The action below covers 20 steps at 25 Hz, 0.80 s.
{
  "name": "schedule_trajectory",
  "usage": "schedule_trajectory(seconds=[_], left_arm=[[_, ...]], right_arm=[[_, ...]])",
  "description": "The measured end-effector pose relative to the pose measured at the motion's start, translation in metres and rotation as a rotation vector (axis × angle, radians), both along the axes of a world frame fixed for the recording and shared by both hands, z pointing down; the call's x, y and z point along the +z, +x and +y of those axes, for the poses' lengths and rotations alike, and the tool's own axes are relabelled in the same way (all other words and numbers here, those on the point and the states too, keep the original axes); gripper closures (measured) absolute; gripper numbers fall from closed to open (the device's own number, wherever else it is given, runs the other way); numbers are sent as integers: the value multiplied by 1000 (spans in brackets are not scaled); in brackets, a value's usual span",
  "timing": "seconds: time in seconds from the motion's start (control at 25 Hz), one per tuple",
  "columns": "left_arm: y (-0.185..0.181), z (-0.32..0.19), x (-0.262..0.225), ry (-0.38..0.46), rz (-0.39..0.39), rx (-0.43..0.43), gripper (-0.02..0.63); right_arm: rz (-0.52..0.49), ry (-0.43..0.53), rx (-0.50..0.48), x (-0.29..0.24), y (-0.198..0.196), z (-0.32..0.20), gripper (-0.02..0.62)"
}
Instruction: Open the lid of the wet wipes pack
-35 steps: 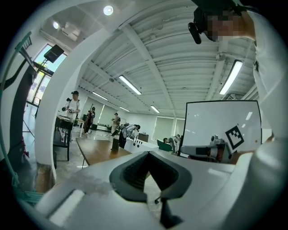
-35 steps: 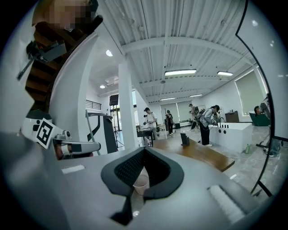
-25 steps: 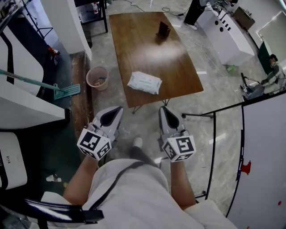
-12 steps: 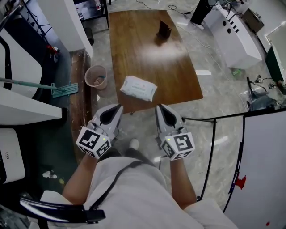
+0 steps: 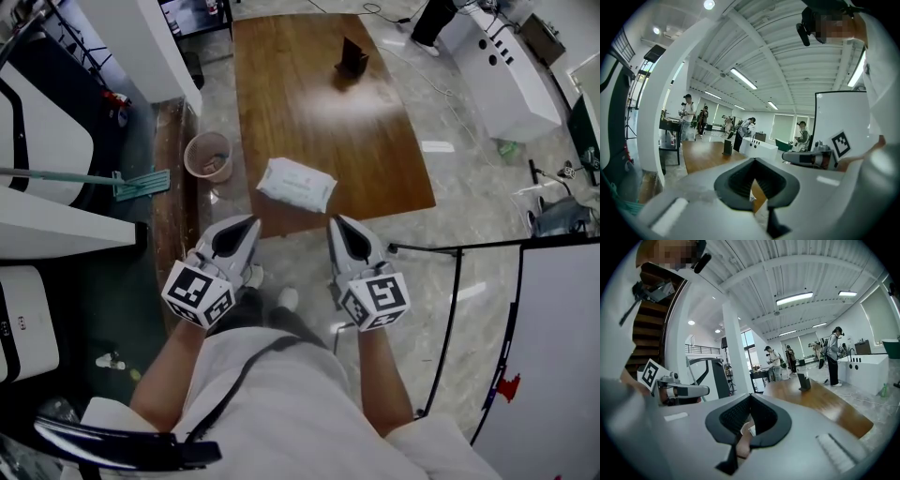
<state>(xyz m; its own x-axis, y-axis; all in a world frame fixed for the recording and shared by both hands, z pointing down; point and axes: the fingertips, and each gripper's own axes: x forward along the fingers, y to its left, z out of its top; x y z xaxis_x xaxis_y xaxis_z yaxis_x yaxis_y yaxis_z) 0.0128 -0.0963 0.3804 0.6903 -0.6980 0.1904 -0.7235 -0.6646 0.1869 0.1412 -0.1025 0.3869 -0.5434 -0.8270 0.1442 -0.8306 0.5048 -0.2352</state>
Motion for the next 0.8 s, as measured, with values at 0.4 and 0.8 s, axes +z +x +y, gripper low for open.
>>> schedule_trajectory(seconds=[0.4,0.8], left_arm=[[-1,-34,24,-18,-26,107,600],[0,-70,59,-36,-76,188,598]], right_arm=[[148,-7,20,23,-21,-36,587],[302,-57,-14,62,-45,-78,584]])
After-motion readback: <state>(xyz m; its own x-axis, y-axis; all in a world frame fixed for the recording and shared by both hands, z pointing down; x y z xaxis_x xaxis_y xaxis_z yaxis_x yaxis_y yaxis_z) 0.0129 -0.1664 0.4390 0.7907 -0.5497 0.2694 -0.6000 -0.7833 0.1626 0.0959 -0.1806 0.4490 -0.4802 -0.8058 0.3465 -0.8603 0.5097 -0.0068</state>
